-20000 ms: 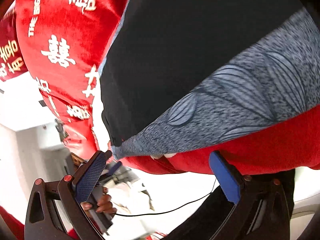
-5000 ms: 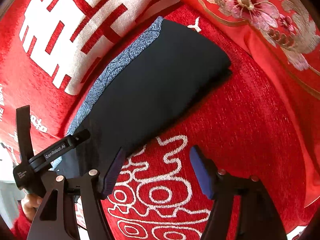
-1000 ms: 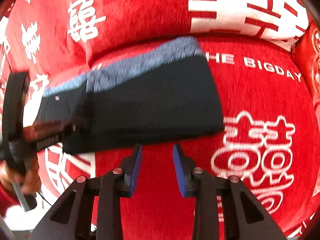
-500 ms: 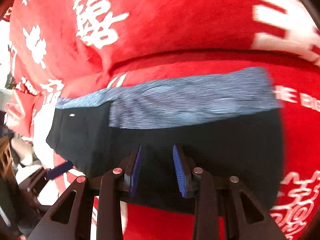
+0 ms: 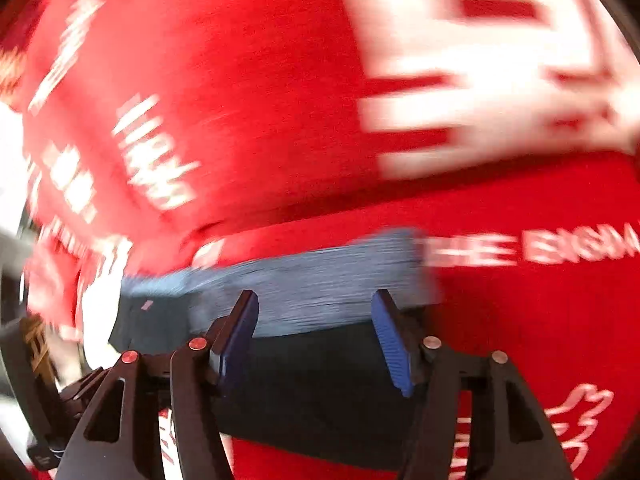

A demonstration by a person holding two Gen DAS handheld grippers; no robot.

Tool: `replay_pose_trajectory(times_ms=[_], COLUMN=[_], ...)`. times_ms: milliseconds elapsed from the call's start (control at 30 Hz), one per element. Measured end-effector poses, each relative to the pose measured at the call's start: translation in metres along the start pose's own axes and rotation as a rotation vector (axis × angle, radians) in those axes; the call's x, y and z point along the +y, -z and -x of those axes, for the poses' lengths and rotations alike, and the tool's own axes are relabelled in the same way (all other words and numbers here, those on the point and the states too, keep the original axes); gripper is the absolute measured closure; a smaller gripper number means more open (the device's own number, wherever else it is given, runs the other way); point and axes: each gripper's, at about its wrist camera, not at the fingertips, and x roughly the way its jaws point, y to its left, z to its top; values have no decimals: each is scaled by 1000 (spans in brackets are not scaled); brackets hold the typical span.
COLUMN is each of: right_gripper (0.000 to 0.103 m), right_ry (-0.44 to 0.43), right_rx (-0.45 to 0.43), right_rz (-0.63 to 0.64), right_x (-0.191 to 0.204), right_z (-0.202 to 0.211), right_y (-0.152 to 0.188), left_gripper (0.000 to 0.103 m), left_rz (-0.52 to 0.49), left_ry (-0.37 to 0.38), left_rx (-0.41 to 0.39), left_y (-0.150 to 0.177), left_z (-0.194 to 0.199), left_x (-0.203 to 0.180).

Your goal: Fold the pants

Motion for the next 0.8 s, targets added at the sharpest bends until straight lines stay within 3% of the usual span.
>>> replay_pose_trajectory(times_ms=[67,167,233,300,367,433,533,600,700,767,800], right_gripper=[40,40,41,59,74,75,75,73,61,41,41], right_ry=[-34,-185,-294,-319,-375,-420,-377,-281,-149,-31,24], right_rx=[38,128,210,237,240,225,223,212,177,154,141], right_rz=[-92,-198,-242,-277,-292,-257,-246,-237,-167,-67,-7], right_x=[-34,-67,-73,-77,-78,-72,-69,-68,-61,-43,-33], right_z=[-6,-30,-54,-67,-63,-45,-39,-47,-42,-29,-21], right_y=[-7,-7,-5,-4,-1,4,17,18,16,16,20], left_gripper=[20,20,20,20,20,20,20,20,20,20,20], left_rz=[-18,-26,-35,-35,-38,-60,-86,-120,-163,-137,-122], left_ry=[28,51,24,-15,9,16,4,-22,-91,-96,-100], left_rx=[1,3,16,47,54,58,65,58,65,55,55], left_y=[-10,-25,-29,-29,-28,-27,-21,-19,-18,-16,-15], left_z=[-13,-35,-53,-69,-72,-67,-70,-73,-74,-65,-61], left_x=[-17,-35,-37,-33,-30,-33,-38,-43,-55,-51,-49])
